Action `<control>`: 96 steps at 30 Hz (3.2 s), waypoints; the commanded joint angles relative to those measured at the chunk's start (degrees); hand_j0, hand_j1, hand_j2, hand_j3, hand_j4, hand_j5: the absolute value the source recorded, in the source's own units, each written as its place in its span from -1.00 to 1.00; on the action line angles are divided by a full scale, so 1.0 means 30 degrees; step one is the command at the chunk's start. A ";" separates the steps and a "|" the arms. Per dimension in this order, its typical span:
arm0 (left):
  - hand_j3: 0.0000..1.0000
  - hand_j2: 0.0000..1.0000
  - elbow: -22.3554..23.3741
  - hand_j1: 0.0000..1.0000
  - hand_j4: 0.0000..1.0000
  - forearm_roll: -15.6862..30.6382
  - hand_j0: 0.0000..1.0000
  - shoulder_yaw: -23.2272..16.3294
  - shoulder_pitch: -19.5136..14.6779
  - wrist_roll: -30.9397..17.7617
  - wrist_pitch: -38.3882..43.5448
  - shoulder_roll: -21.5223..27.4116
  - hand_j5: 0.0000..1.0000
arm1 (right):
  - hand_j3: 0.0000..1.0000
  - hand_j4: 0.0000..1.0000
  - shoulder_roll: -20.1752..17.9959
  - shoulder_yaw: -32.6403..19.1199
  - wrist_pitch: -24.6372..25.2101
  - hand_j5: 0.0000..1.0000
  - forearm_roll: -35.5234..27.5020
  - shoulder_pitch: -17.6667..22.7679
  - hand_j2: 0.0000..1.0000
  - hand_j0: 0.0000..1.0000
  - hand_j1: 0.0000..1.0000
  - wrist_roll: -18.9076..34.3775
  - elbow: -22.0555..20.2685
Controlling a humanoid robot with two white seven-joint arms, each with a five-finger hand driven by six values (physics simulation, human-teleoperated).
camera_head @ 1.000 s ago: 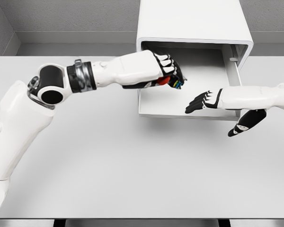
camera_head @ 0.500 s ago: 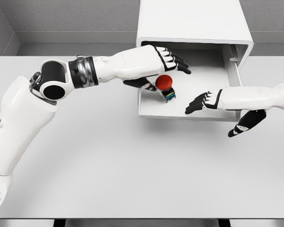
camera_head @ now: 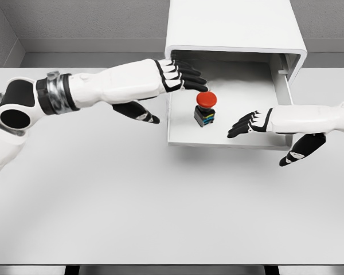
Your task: Slide open multi-storey tabletop storage cabinets and put open load switch and slide close multi-storey tabletop storage cabinets
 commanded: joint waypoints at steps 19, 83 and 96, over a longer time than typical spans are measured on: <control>1.00 1.00 -0.0319 1.00 1.00 0.3336 1.00 0.0208 0.1906 -0.0098 0.0063 0.7047 1.00 | 1.00 1.00 0.1641 -0.0197 0.0055 1.00 0.1637 -0.0203 1.00 1.00 1.00 -0.0008 0.0142; 1.00 1.00 -0.0260 1.00 1.00 0.3278 1.00 0.0091 0.2140 -0.0098 0.0063 0.7017 1.00 | 1.00 1.00 0.3721 -0.0695 0.0055 1.00 0.6178 -0.0584 1.00 1.00 1.00 -0.0805 0.1050; 1.00 1.00 0.0033 1.00 1.00 0.3219 1.00 0.0032 0.2140 -0.0127 0.0063 0.6929 1.00 | 1.00 1.00 0.2871 -0.0665 0.0055 1.00 0.6178 0.0793 1.00 1.00 1.00 -0.0835 0.1050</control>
